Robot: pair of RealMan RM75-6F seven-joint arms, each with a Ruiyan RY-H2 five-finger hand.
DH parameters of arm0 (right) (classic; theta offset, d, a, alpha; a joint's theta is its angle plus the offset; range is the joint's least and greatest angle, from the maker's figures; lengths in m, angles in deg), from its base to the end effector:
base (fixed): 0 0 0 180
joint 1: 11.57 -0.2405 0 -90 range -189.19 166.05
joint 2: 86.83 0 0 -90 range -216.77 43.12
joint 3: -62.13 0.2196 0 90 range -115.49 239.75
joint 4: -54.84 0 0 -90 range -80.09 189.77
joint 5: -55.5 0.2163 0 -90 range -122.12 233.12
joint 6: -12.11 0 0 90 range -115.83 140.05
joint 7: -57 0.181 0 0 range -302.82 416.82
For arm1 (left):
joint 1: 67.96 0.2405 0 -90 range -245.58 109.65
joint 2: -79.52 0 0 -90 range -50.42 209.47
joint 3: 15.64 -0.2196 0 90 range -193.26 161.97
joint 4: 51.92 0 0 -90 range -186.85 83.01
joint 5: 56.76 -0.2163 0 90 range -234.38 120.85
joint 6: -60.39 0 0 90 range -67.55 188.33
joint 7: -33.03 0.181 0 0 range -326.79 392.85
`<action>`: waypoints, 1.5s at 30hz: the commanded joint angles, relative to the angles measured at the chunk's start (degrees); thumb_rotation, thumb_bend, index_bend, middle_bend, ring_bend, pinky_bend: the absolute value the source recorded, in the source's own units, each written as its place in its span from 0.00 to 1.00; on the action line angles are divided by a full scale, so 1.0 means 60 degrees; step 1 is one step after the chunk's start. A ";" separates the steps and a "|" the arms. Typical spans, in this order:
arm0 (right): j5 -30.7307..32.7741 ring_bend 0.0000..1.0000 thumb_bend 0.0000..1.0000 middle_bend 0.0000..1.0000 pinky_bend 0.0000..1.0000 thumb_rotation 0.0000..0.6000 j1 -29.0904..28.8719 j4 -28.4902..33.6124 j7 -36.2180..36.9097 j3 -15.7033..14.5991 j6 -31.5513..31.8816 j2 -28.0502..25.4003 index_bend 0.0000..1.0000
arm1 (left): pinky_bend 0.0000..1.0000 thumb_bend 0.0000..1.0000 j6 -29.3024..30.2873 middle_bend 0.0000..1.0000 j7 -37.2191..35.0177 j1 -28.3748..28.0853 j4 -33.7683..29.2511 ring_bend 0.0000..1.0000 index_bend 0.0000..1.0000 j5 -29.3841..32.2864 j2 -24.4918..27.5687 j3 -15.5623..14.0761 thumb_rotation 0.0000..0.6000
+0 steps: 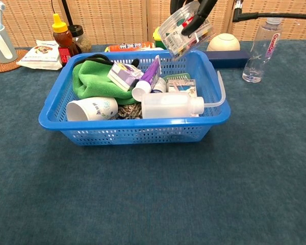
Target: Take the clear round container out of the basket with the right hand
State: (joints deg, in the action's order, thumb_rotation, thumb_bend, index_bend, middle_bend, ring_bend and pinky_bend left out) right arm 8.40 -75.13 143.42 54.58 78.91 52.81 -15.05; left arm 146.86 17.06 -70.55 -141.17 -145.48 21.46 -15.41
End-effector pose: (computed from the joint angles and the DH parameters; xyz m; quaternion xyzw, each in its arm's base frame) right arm -0.0090 -0.4318 0.0411 0.7144 -0.4376 0.4327 0.3331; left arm -0.3037 0.1954 0.1681 -0.5766 -0.4309 -0.4129 0.5580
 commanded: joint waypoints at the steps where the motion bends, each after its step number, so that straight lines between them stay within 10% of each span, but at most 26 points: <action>1: -0.0041 0.40 0.55 0.46 0.57 1.00 0.0264 0.0461 0.0030 0.0174 0.0229 -0.0642 0.40 | 0.00 0.00 0.0001 0.00 -0.0009 -0.0004 0.0001 0.00 0.00 -0.0029 0.0004 -0.0014 1.00; 13: -0.1283 0.40 0.55 0.46 0.57 1.00 0.1974 0.0929 0.1058 -0.0273 0.0455 -0.2300 0.41 | 0.00 0.00 0.0065 0.00 0.0071 0.0000 -0.0059 0.00 0.00 -0.0173 0.0005 -0.0071 1.00; 34: -0.2984 0.31 0.56 0.36 0.55 1.00 0.2592 -0.2100 0.2794 -0.1043 -0.0807 -0.0281 0.30 | 0.00 0.00 -0.0112 0.00 0.0423 -0.0098 -0.0226 0.00 0.00 -0.0092 -0.0040 -0.0061 1.00; 45: -0.3314 0.02 0.21 0.05 0.27 1.00 0.3135 -0.0863 0.2547 -0.1040 -0.0158 -0.1323 0.06 | 0.00 0.00 -0.0028 0.00 0.0355 -0.0068 -0.0226 0.00 0.00 -0.0173 -0.0015 -0.0096 1.00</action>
State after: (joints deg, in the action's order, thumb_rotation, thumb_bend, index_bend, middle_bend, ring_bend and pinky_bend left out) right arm -10.99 -57.30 135.76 70.67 72.81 51.06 -20.79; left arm 146.68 19.19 -70.97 -142.53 -146.50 21.36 -15.97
